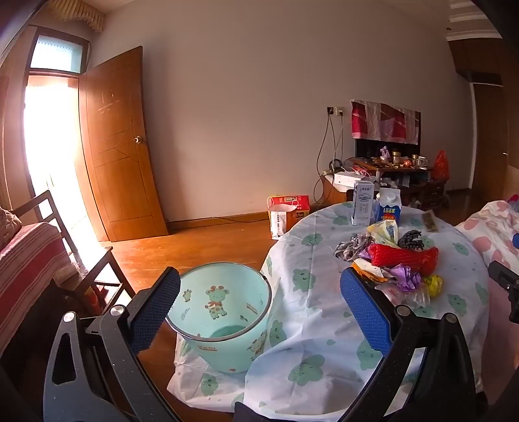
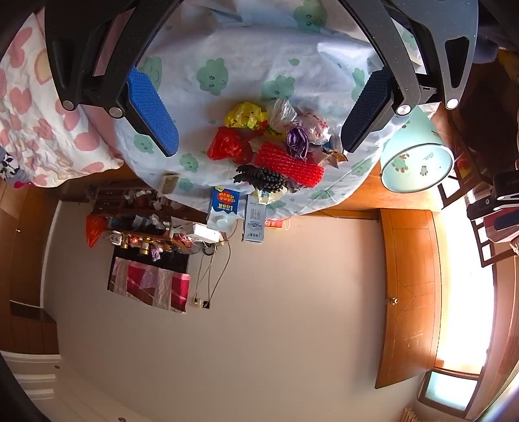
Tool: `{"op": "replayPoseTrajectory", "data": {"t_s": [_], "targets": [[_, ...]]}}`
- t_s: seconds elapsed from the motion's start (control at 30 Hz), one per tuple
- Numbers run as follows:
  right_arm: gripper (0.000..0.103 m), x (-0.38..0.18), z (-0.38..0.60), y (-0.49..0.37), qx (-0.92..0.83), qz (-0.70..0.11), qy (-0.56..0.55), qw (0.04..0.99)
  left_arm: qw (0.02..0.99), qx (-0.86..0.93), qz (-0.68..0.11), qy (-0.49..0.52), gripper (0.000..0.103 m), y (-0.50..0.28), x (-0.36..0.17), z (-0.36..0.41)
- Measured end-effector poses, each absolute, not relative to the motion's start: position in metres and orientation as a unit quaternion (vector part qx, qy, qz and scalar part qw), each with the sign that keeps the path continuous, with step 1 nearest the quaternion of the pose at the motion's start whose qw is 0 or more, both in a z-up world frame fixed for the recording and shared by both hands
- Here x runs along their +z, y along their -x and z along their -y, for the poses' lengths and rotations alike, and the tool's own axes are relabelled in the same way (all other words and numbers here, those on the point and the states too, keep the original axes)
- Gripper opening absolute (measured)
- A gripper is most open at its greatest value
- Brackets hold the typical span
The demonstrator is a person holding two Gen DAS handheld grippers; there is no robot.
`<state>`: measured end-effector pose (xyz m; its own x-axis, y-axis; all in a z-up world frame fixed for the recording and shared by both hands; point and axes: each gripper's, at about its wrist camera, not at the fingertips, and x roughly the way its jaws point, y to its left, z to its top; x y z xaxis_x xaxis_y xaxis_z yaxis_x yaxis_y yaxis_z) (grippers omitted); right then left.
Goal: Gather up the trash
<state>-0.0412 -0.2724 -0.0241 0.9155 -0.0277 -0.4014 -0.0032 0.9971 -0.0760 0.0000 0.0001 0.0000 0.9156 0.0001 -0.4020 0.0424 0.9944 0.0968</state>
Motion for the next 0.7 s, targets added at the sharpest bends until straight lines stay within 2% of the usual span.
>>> {"op": "replayPoseTrajectory", "data": {"t_s": [0.7], "targets": [[0.098, -0.0262, 0.2715, 0.0419, -0.007, -0.206, 0.038, 0.978, 0.977, -0.011, -0.208, -0.051, 0.097, 0.0007, 0.0003, -0.0023]]}}
